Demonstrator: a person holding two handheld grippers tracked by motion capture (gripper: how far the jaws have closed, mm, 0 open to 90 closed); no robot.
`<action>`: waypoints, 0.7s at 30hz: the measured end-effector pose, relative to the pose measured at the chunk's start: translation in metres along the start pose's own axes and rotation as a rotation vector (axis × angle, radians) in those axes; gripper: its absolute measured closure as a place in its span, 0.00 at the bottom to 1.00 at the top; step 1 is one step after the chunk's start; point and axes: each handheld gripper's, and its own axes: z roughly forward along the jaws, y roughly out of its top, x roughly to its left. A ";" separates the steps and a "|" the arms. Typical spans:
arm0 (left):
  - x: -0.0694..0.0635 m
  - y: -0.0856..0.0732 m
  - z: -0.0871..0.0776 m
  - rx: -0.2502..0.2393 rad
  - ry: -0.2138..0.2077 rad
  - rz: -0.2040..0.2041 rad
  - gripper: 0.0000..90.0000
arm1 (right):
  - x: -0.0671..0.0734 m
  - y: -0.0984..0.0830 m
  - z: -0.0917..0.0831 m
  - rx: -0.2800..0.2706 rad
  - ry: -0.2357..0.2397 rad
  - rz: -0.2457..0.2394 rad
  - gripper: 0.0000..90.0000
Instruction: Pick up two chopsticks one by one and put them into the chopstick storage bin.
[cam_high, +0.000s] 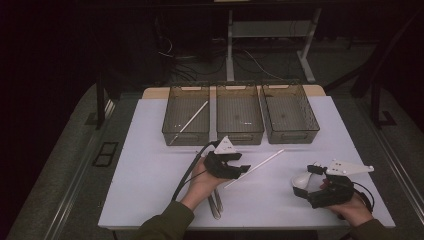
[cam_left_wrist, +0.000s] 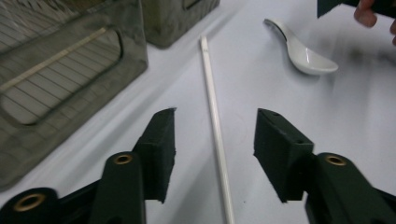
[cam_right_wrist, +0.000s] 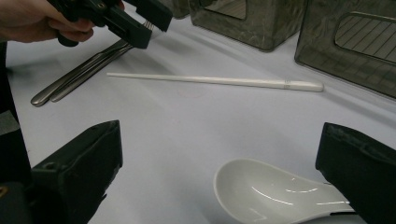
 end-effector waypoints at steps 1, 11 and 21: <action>-0.001 -0.001 0.002 0.009 -0.005 -0.001 0.57 | 0.000 0.000 0.000 0.000 0.000 0.000 0.01; 0.001 -0.005 0.017 0.083 -0.024 -0.006 0.77 | 0.000 0.000 0.000 0.002 -0.002 0.004 0.01; -0.005 -0.010 0.029 0.135 -0.001 0.006 0.88 | 0.000 0.000 0.000 0.001 -0.004 0.002 0.01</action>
